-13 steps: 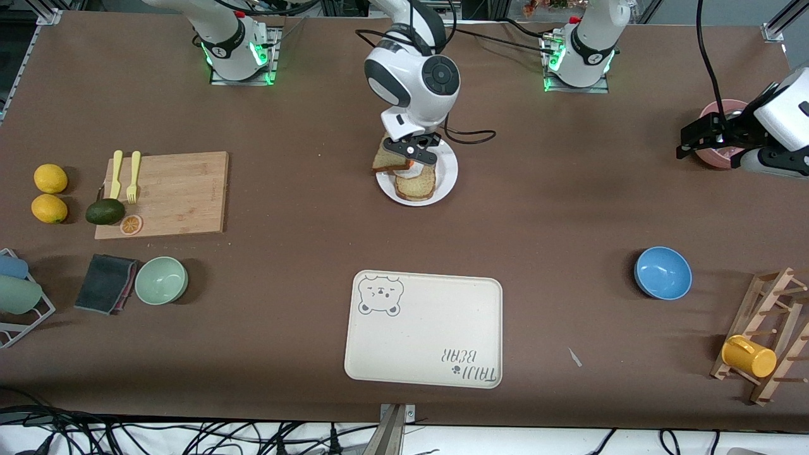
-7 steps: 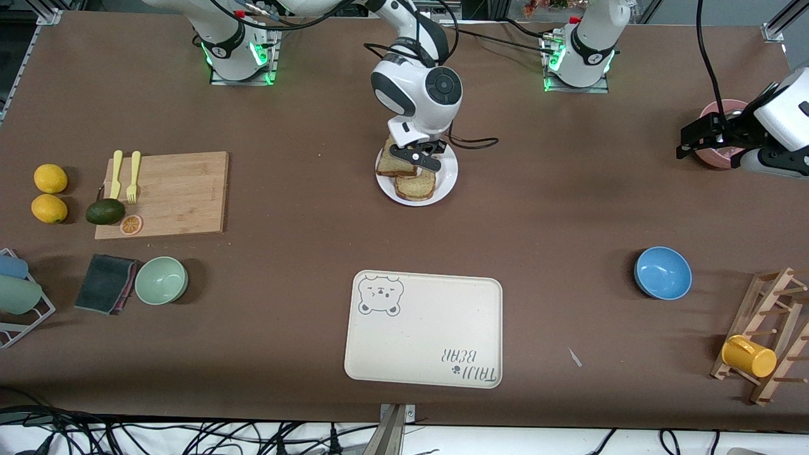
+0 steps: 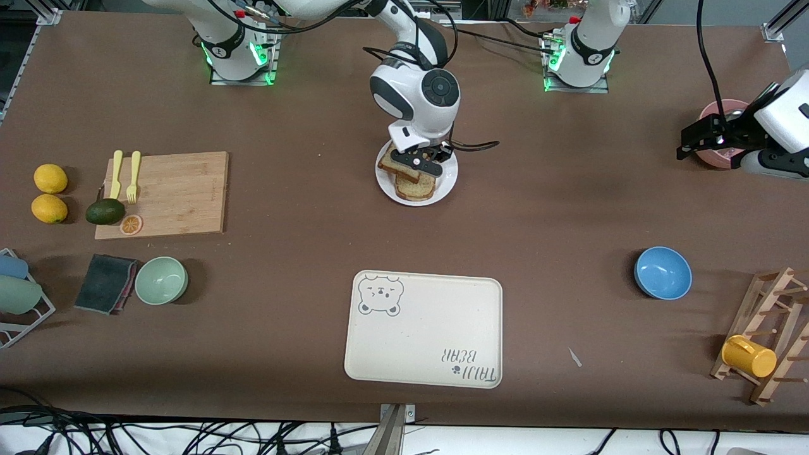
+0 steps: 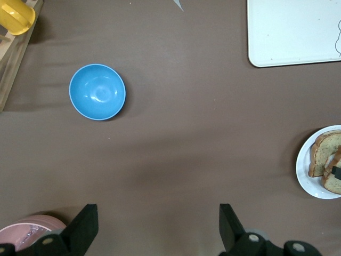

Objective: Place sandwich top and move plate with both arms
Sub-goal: 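Lower the bread slice onto the egg-topped bread on the plate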

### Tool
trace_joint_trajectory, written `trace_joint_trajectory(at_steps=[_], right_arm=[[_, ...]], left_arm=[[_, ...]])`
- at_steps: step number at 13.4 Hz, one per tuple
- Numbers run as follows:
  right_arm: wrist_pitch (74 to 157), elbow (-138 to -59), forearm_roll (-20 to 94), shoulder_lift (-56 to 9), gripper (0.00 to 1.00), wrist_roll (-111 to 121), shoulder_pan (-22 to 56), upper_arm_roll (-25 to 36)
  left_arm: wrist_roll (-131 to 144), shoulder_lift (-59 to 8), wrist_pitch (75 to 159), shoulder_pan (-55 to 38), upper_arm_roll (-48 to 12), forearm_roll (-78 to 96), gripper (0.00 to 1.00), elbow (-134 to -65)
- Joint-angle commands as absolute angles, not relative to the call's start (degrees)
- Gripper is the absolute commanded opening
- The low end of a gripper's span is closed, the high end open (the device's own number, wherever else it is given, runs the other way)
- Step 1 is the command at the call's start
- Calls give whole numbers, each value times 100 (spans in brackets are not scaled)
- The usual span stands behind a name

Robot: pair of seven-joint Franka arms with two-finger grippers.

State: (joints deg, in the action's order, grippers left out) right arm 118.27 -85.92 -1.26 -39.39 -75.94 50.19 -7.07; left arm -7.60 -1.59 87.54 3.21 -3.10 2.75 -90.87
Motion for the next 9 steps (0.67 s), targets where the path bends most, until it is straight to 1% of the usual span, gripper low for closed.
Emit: trace_joint_trajectory(at_steps=[1,3,6,9], right_arm=[[11708,-8473,-35,-3737,99,-7568,4870,-703],[11568,-8481,35,-3403,100,-7454,4537,-729],[10866,-8490,281,-2815,100,-6603,4062,-729],[10162,-8508,316,-2296,100,-5690,3596,-729]], left_arm=[[-817,-290,8640,360,-334,352,100,-8956],[-835,-412,8622,369,-343,352,100,-8965],[-888,-624,8184,326,-360,457,100,-9008],[-896,-1140,8052,264,-474,998,100,-9088]])
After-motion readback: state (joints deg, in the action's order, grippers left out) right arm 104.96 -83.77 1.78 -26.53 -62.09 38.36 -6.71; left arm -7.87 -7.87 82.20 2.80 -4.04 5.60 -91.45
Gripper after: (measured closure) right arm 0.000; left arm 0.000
